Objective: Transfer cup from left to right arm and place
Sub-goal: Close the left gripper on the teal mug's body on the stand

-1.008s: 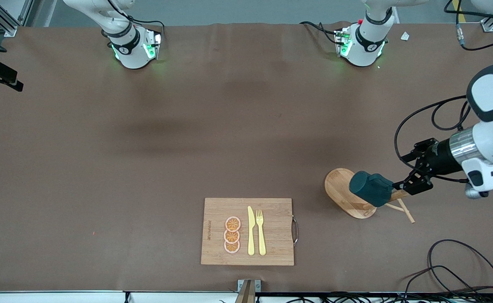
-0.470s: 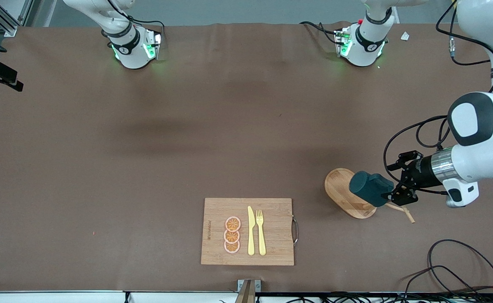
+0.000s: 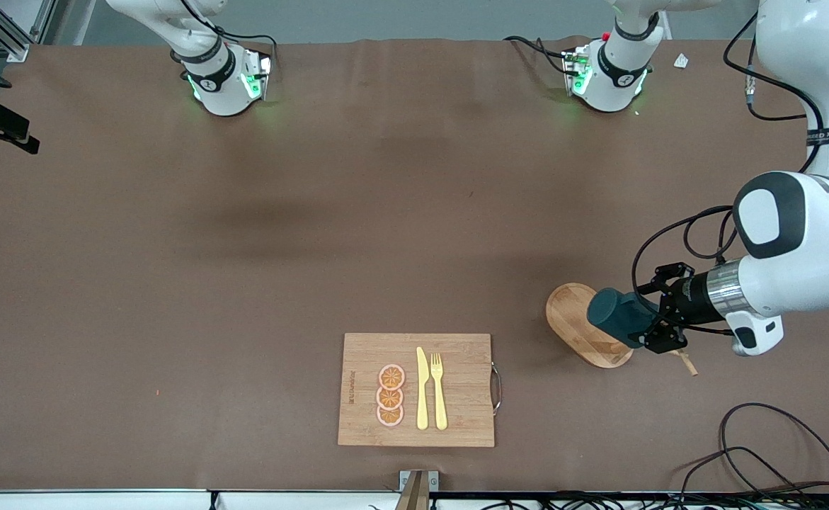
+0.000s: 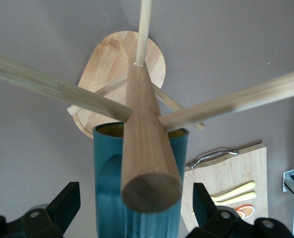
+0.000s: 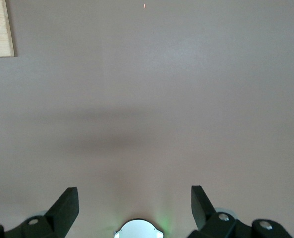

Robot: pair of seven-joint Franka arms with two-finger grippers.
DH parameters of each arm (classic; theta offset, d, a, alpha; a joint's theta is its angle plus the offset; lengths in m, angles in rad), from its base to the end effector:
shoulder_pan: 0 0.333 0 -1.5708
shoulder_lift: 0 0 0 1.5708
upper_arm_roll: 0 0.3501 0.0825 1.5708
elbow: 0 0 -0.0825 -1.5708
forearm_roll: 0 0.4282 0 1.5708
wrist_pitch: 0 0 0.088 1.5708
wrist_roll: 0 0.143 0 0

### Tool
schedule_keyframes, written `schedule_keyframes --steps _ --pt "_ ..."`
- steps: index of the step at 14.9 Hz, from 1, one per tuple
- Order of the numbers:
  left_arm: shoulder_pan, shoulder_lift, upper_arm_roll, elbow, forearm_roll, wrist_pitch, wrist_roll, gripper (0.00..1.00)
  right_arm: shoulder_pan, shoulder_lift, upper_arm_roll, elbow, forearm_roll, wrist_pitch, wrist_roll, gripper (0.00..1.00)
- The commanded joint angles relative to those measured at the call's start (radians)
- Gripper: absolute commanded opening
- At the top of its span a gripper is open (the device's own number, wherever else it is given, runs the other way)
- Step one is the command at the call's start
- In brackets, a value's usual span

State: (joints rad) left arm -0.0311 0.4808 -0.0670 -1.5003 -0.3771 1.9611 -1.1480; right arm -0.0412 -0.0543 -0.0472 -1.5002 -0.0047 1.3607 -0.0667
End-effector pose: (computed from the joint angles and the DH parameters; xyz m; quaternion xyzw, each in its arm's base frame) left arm 0.7422 -0.1026 0.3735 0.8090 0.5569 -0.1176 0.1469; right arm 0.5512 -0.0504 0.6723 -0.9990 0.0111 0.0426 0.0023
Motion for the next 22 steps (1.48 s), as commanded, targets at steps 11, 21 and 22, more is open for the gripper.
schedule_keyframes --steps 11,21,22 --pt "-0.01 0.027 -0.002 0.014 -0.016 -0.005 -0.038 0.65 -0.025 -0.025 0.015 -0.02 0.014 0.005 -0.013 1.0" --pt "-0.016 -0.053 -0.08 0.018 0.001 -0.08 -0.114 0.62 -0.025 -0.025 0.017 -0.02 0.014 0.003 -0.013 1.0" --pt "-0.02 -0.068 -0.109 0.017 0.01 -0.082 -0.136 0.62 -0.025 -0.025 0.017 -0.02 0.014 0.003 -0.013 1.0"
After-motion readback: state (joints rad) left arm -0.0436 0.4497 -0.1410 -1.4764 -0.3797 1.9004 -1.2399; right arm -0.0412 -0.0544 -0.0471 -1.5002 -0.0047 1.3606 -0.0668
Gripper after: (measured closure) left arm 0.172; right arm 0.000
